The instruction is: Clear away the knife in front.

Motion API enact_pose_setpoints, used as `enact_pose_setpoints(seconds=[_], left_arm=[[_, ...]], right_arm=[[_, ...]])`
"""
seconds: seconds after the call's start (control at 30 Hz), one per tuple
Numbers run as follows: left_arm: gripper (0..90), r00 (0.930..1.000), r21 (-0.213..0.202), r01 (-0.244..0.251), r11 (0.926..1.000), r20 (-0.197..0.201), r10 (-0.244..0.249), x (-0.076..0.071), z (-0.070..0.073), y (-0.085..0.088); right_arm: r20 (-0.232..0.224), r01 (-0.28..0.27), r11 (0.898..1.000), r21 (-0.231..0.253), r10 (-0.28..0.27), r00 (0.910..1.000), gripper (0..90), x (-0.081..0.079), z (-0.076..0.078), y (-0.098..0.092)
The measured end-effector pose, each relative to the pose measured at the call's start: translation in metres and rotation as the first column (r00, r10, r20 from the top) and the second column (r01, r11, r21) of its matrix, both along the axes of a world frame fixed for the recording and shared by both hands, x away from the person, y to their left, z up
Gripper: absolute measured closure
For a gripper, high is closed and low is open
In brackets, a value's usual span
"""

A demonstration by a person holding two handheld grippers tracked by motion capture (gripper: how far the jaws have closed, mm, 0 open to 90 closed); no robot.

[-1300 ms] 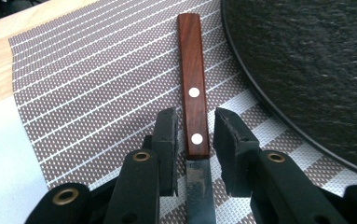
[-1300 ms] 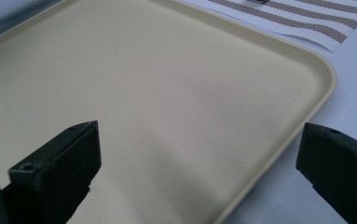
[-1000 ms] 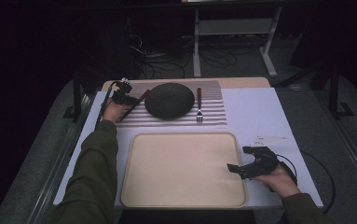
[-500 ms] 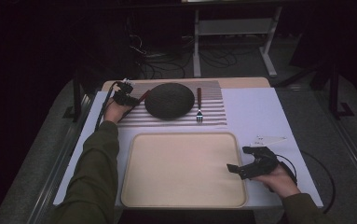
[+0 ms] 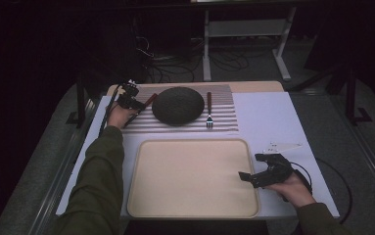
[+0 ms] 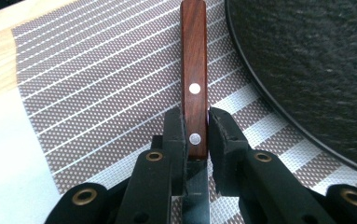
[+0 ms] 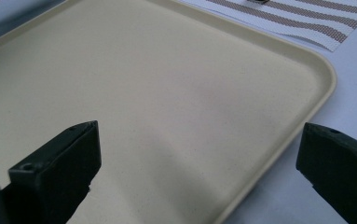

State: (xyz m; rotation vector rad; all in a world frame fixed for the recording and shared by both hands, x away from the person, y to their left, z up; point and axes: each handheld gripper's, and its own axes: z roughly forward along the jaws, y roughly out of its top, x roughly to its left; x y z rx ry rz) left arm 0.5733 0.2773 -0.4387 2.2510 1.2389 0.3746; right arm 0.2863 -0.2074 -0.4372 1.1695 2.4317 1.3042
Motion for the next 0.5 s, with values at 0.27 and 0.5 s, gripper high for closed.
enact_pose_setpoints(seconds=[0.27, 0.5], left_arm=[[78.3, 0.999, -0.002, -0.012, 0.9999, -0.044, 0.012, -0.007, 0.015, 0.003], [78.3, 0.9993, -0.024, 0.013, 0.9996, -0.036, -0.014, -0.025, 0.033, 0.001]], right_arm=[[0.001, -0.002, 1.0, -0.001, 0.002, 1.0, 0.0, 0.0, 0.0, 0.001], [0.002, -0.001, 1.0, 0.002, 0.001, 1.0, 0.0, 0.0, 0.0, 0.0]])
